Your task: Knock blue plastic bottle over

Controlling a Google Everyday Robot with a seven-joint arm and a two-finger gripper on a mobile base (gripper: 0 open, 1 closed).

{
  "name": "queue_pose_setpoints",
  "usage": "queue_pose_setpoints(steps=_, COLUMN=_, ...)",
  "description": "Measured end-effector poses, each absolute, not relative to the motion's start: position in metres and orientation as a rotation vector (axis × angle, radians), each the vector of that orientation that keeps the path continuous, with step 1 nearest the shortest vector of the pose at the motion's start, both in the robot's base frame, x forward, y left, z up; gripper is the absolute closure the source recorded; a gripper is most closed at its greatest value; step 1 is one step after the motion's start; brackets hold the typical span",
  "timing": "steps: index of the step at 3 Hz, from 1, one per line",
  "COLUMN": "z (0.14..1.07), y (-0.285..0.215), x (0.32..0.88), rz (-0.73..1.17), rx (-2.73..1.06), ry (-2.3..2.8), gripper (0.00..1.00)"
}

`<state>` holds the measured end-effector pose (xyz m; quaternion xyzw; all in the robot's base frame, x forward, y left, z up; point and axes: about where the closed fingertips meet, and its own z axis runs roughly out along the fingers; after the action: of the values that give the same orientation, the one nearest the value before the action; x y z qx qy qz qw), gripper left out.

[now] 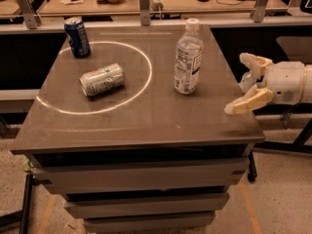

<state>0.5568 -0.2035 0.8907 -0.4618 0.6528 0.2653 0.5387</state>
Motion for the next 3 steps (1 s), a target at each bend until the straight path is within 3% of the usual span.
queue_pose_setpoints(steps=3, z=0.897, y=-0.133, x=0.595, rz=0.644, rx=-1.050, ry=1.523, gripper=0.00)
